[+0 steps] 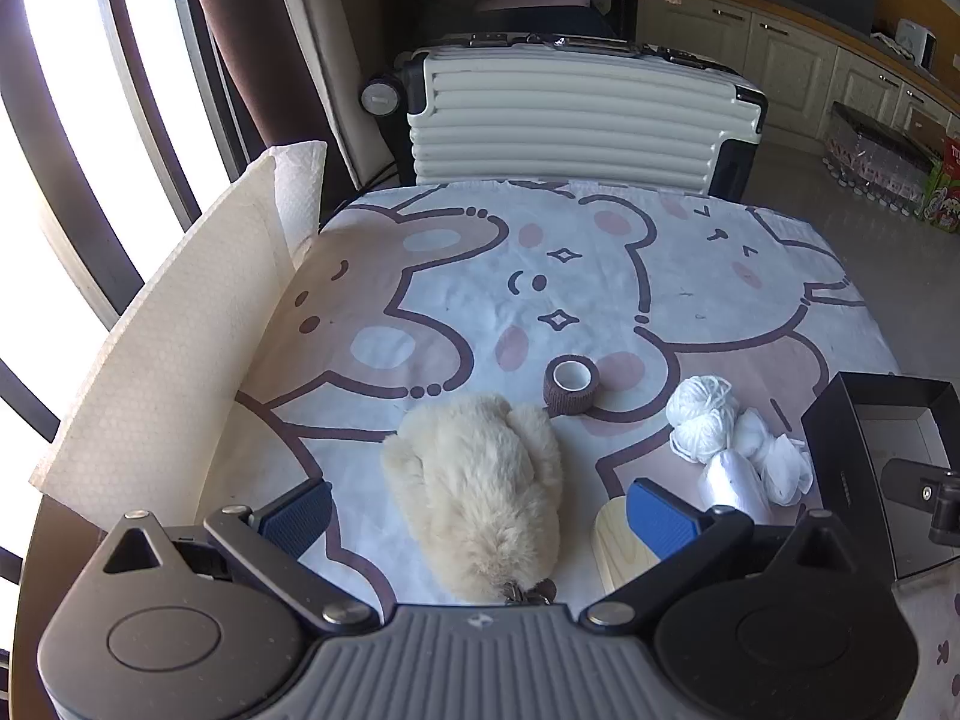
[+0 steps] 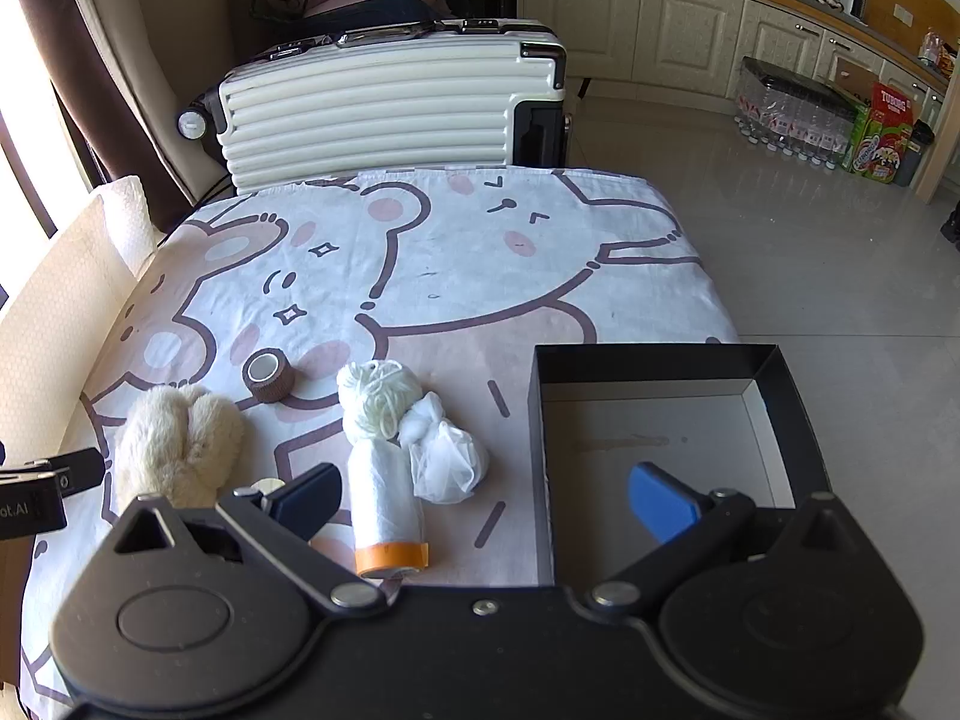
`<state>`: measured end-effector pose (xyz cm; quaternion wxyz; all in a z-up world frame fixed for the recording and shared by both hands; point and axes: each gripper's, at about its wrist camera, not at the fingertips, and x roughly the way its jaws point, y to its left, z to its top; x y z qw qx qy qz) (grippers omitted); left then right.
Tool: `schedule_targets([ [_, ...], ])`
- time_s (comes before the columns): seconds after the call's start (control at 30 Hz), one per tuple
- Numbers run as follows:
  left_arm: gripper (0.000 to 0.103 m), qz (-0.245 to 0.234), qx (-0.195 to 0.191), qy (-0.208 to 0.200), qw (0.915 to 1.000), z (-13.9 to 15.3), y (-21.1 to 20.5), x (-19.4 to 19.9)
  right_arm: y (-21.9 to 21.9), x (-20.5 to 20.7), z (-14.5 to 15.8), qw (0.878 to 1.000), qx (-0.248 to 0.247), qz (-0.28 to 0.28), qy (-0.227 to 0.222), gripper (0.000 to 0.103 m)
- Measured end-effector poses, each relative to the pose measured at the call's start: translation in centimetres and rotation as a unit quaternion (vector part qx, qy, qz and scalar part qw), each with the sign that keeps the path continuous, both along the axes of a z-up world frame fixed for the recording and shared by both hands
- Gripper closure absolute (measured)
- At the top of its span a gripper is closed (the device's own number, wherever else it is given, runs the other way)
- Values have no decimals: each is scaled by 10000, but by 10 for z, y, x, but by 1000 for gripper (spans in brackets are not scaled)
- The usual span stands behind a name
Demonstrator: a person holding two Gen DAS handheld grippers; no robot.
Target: Organize objects
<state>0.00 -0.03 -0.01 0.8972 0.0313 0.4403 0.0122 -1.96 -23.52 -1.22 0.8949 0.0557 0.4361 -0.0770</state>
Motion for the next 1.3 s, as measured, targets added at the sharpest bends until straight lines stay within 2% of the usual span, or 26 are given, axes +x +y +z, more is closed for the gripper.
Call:
schedule_targets([
  [0.93,0,-24,-82,57,9999,-9,-6,-2,-2,3,4,10000,6,-20,21,0],
  [1.3,0,-25,-82,72,9999,-9,-6,-2,1,-1,-3,10000,0,-25,31,0],
])
